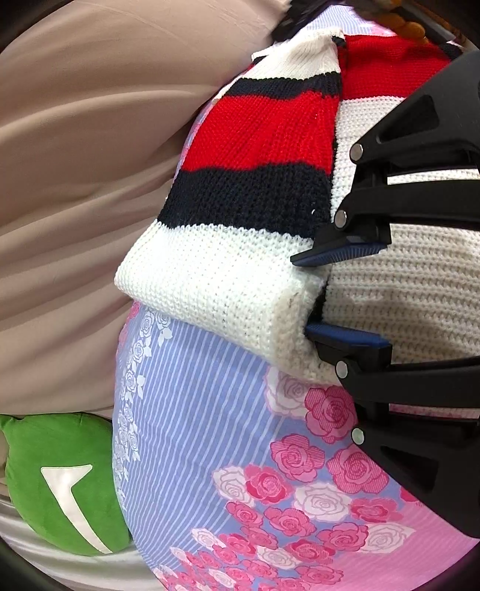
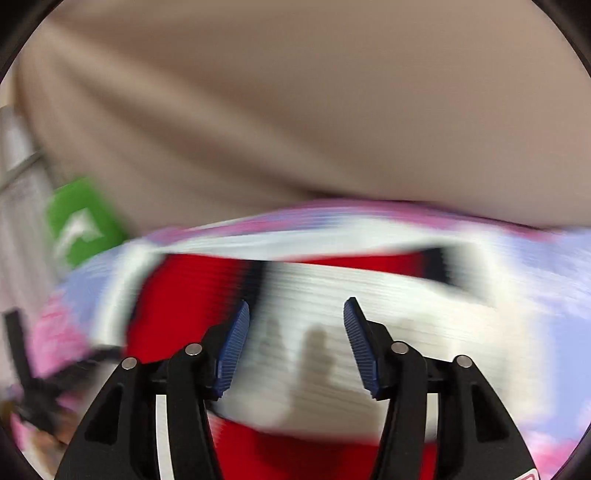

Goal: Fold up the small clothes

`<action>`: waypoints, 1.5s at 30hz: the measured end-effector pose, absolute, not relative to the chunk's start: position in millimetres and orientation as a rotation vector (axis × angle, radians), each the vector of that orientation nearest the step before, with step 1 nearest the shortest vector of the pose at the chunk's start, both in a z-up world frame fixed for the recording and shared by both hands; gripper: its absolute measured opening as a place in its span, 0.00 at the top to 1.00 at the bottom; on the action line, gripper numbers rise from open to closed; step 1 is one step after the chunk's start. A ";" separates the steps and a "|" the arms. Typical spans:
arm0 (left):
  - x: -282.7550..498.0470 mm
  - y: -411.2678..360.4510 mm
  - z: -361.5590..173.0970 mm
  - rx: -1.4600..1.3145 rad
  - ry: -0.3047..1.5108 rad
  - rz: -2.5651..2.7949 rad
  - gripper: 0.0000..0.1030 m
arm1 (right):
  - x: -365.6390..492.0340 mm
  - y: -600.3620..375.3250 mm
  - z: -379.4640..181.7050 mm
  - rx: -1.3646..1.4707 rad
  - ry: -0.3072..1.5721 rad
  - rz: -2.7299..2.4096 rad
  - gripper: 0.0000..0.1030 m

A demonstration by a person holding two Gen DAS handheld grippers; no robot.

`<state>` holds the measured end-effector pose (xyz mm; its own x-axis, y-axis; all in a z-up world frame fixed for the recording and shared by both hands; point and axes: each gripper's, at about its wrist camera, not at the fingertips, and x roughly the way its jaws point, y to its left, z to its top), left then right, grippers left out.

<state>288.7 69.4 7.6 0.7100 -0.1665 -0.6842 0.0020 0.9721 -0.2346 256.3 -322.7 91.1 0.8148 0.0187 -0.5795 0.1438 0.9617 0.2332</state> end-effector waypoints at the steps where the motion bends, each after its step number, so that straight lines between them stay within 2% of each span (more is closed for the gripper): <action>1: 288.5 67.8 7.3 -0.221 0.777 -0.090 0.70 | 249.6 -338.5 87.4 0.317 0.623 -0.079 0.43; 3: 287.5 66.2 7.3 -0.218 0.777 -0.088 0.70 | 244.7 -357.8 75.7 0.399 0.663 -0.044 0.44; 7: 287.6 67.1 7.0 -0.222 0.775 -0.094 0.70 | 256.1 -346.0 60.5 0.375 0.714 0.013 0.46; 8: 287.4 66.9 7.1 -0.220 0.775 -0.094 0.70 | 259.2 -339.4 61.1 0.341 0.724 0.011 0.51; 9: 287.7 66.5 7.2 -0.216 0.774 -0.092 0.70 | 260.6 -334.7 63.1 0.326 0.721 0.022 0.77; 10: 287.2 66.4 7.1 -0.213 0.774 -0.092 0.70 | 259.1 -331.0 65.5 0.332 0.708 0.051 0.92; 15: 286.9 65.3 6.4 -0.202 0.772 -0.091 0.70 | 238.8 -330.8 100.8 0.279 0.556 0.006 0.92; 19: 287.7 61.3 5.6 -0.179 0.774 -0.090 0.70 | 268.3 -349.8 51.3 0.308 0.756 -0.076 0.93; 23: 289.4 58.7 4.5 -0.174 0.774 -0.089 0.70 | 258.2 -346.5 72.2 0.293 0.714 -0.082 0.91; 28: 289.6 58.3 4.3 -0.172 0.773 -0.088 0.70 | 233.9 -339.0 101.8 0.283 0.594 -0.151 0.78; 31: 290.4 54.7 3.1 -0.156 0.772 -0.080 0.70 | 231.9 -311.3 111.2 0.287 0.588 0.027 0.78; 39: 291.1 50.6 2.3 -0.143 0.771 -0.078 0.70 | 288.8 -197.6 74.6 0.153 0.754 0.375 0.78; 42: 290.9 50.9 2.6 -0.148 0.771 -0.082 0.70 | 302.2 -205.1 63.4 0.106 0.800 0.287 0.80; 45: 289.8 51.5 2.9 -0.152 0.769 -0.089 0.69 | 293.7 -267.8 53.5 0.183 0.800 0.200 0.99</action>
<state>289.8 51.5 2.9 0.7153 -0.1353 -0.6856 0.0242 0.9853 -0.1691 293.7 -267.8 53.5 0.6794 0.2463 -0.6912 -0.1084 0.9653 0.2375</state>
